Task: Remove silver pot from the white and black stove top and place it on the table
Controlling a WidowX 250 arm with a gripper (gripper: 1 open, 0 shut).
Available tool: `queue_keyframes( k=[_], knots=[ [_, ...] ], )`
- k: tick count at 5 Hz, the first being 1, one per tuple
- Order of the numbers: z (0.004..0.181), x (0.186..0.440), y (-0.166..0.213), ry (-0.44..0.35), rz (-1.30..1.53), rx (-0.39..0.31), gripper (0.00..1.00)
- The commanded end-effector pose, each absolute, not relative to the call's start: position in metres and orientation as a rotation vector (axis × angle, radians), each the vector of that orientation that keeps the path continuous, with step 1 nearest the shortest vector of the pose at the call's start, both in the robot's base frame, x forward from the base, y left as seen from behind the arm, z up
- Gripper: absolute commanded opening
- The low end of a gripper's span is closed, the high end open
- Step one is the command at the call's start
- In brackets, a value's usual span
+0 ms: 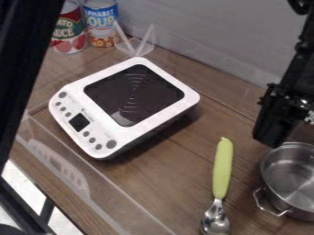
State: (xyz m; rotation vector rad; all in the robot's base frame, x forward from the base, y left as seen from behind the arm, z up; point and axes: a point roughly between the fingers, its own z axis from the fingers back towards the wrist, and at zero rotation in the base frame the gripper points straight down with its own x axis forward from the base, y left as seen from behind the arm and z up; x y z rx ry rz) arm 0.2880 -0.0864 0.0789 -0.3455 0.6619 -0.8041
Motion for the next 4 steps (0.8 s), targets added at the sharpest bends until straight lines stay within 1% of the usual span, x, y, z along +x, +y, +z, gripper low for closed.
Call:
queue_keyframes(
  k=[1,2,4],
  knots=[
    [0.096,0.288,-0.077,0.587,-0.811,-0.335,1.0],
    [0.089,0.286,-0.082,0.603,-0.829,-0.328,1.0],
    [0.079,0.277,-0.098,0.607,-0.885,-0.315,1.0]
  ],
)
